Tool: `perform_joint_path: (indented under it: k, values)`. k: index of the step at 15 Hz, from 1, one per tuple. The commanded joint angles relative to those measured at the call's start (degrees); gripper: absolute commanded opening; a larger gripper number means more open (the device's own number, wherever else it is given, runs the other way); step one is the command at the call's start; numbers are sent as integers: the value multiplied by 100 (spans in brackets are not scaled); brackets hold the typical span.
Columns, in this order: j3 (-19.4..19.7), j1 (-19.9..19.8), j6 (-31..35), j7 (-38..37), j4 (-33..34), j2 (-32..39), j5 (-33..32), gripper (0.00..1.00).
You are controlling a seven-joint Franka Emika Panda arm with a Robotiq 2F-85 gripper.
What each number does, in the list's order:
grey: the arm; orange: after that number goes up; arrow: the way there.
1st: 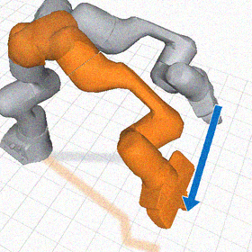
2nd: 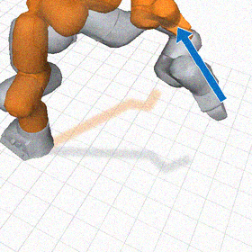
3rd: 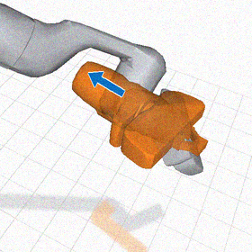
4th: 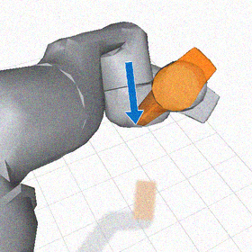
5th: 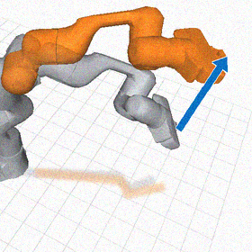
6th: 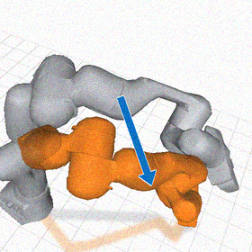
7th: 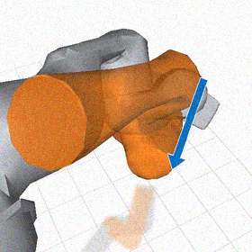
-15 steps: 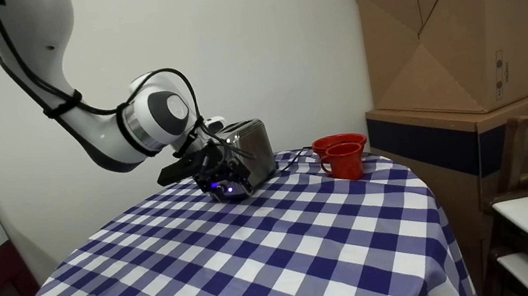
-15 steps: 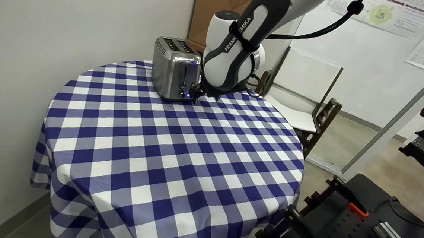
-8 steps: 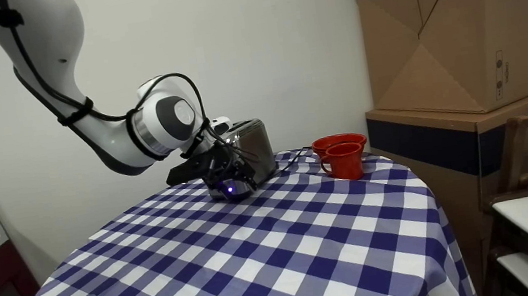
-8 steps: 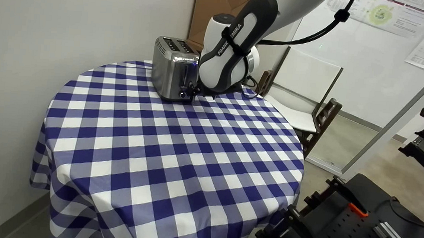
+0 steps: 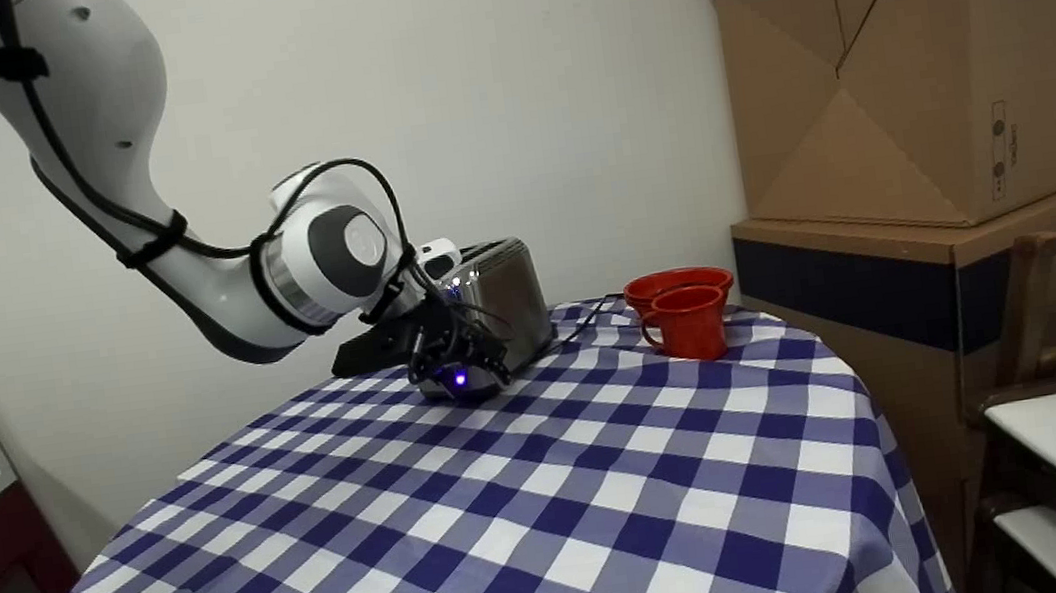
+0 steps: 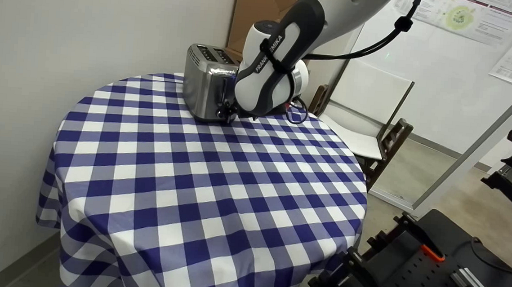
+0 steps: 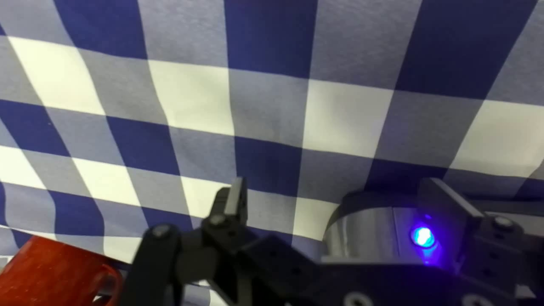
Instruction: Press the button on the toaster
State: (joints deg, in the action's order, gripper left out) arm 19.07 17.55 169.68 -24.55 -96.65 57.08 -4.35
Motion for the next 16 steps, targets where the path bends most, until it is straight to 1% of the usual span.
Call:
perform_joint_path:
  k: [1,10,12,16]
  values:
    - [183,182,250,-151,156,142,258,100]
    - [250,277,522,-34,43,44,430,100]
    - [243,259,435,-2,54,50,450,100]
    - [86,111,159,151,75,-9,427,100]
